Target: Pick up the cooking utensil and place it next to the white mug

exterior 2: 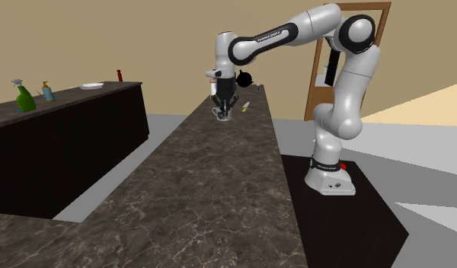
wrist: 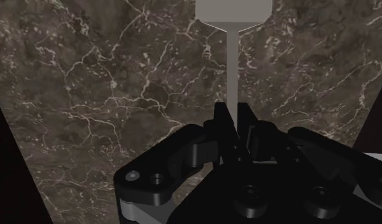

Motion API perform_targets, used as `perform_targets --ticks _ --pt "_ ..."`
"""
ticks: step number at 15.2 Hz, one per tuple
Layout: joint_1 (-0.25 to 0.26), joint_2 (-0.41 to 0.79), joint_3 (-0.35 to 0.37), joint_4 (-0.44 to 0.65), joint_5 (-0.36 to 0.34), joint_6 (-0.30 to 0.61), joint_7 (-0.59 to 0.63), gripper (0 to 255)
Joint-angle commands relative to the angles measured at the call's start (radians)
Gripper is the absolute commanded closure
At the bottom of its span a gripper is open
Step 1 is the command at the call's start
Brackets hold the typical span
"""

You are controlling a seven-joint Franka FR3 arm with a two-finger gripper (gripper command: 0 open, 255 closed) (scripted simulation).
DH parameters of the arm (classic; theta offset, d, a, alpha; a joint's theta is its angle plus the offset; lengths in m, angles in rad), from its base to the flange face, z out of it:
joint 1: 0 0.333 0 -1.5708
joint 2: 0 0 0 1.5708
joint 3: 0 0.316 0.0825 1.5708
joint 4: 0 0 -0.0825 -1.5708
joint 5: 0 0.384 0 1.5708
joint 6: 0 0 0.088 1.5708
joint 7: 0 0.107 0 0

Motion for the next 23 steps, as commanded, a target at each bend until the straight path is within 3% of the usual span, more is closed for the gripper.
perform_targets --ticks 1,8,16,23 --pt "-0.018 0.031 -0.033 0.032 0.002 -0.003 -0.054 255" --pt "-0.083 0.177 -0.137 0.19 0.041 -0.033 -0.241 255" --pt "-0.189 0.401 -0.221 0.445 0.143 -0.103 -0.452 255" --pt "-0.19 0.418 -0.216 0.371 0.155 -0.015 -0.464 255"
